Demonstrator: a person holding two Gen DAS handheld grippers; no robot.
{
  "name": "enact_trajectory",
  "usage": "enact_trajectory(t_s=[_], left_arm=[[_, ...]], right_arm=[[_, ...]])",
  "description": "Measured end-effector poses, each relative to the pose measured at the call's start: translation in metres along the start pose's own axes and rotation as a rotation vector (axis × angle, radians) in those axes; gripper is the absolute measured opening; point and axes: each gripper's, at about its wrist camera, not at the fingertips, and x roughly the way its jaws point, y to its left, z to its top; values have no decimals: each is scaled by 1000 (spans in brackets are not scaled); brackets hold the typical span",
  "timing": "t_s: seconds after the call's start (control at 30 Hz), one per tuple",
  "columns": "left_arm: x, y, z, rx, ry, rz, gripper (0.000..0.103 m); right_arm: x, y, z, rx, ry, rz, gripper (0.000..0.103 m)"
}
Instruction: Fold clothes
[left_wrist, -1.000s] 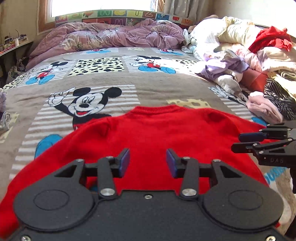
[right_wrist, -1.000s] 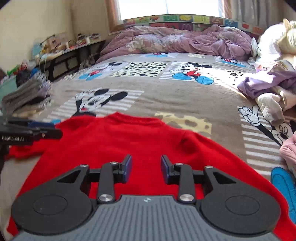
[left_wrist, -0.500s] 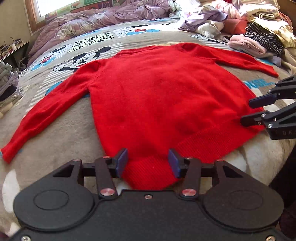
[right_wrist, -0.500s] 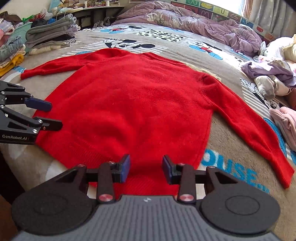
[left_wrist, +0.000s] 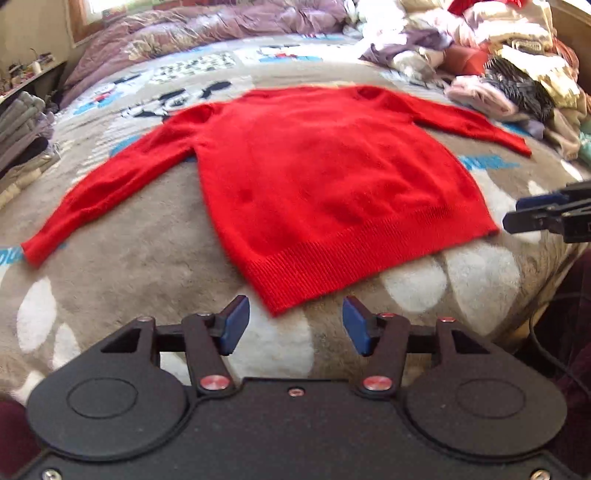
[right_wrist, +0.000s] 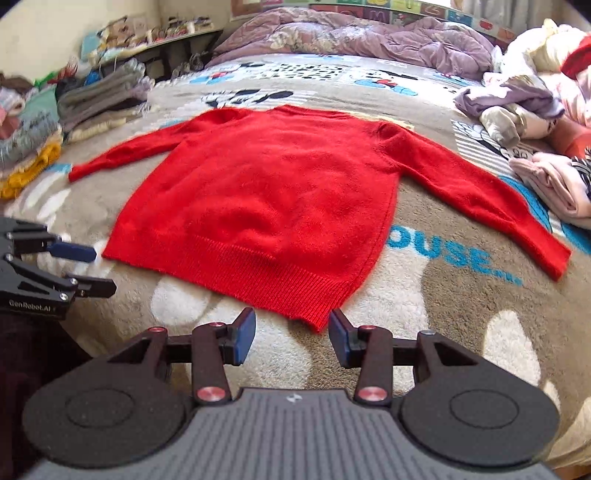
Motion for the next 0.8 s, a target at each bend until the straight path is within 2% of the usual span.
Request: enact_trajectory(t_s=[0.07, 0.1, 0.17, 0.23, 0.27, 0.37, 0.5, 0.6, 0.73, 0.8], left_arm=[[9, 1, 1, 5, 30, 15, 71], [14, 2, 1, 7, 50, 20, 71], [35, 3, -9, 11, 154, -12, 72], [31, 0, -9, 33, 135, 2, 72], [29, -2, -7, 43, 135, 9, 72], [23, -6, 5, 31, 98, -3, 72], [23, -37, 35, 135, 25, -26, 72], [32, -73, 66, 228, -29, -77, 71], [52, -137, 106, 395, -124, -99, 71], [67, -169, 119, 463, -144, -115, 71]], right_arm=[[0, -23, 3, 138, -39, 31, 53], [4, -37, 2, 221, -50, 53, 57], [16, -66, -2, 401, -65, 106, 57], [24, -91, -11, 575, -91, 168, 57], [26, -97, -16, 622, -107, 182, 57], [32, -112, -32, 731, -148, 212, 57], [31, -127, -43, 820, -222, 260, 56], [18, -146, -51, 902, -305, 229, 59], [-2, -174, -69, 1022, -422, 158, 62], [-11, -188, -82, 1083, -478, 126, 63]])
